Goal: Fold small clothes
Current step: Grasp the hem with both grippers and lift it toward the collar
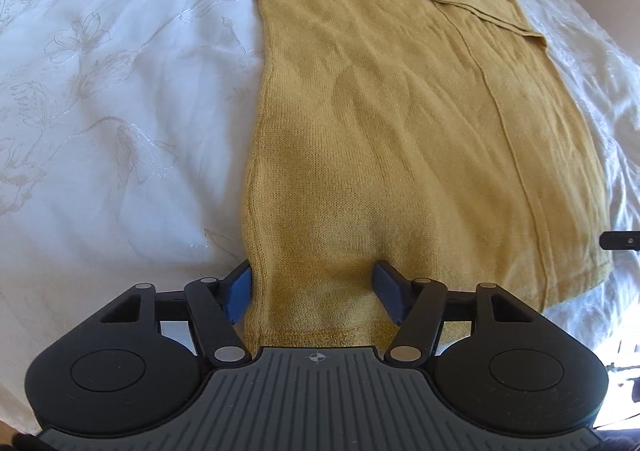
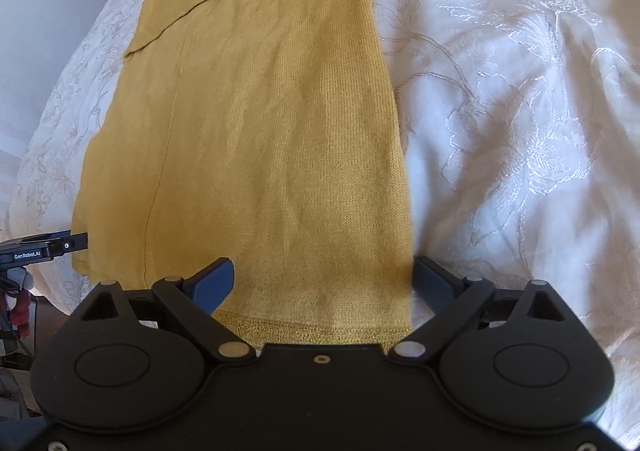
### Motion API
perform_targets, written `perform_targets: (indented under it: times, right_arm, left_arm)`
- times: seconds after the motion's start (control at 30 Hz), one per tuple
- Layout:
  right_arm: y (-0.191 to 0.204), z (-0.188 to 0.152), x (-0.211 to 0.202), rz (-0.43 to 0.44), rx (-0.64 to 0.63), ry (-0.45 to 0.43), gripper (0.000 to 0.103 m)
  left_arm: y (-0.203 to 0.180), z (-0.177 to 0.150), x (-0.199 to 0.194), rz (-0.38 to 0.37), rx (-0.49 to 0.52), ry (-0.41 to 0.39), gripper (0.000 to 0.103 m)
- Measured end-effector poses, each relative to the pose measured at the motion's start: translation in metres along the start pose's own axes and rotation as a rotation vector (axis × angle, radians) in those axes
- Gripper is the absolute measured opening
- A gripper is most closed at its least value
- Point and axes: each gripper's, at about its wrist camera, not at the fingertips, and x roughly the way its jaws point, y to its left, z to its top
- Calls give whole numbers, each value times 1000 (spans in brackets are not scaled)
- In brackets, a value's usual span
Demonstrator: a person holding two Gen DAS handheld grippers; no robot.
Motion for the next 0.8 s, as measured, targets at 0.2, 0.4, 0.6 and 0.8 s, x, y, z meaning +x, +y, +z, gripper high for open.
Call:
perform_targets:
  times: [0.2,0.4,0.6,0.8]
  right_arm:
    - [-12,0,-9,-11,60,2,44]
    - [-13,1,-26,71,98,-8,13]
    - [-1,16,-55,169,119,-97,13]
    - [11,53,-76,241,163,-206,13]
  left_arm:
    - [-3,0,-4,-32,-25,3,16]
    - [0,3,-19,-61,-128,-35,10]
    - [3,21,-47,-118,-179,-119,9]
    - [6,59,-65,-149,-220,-211,9]
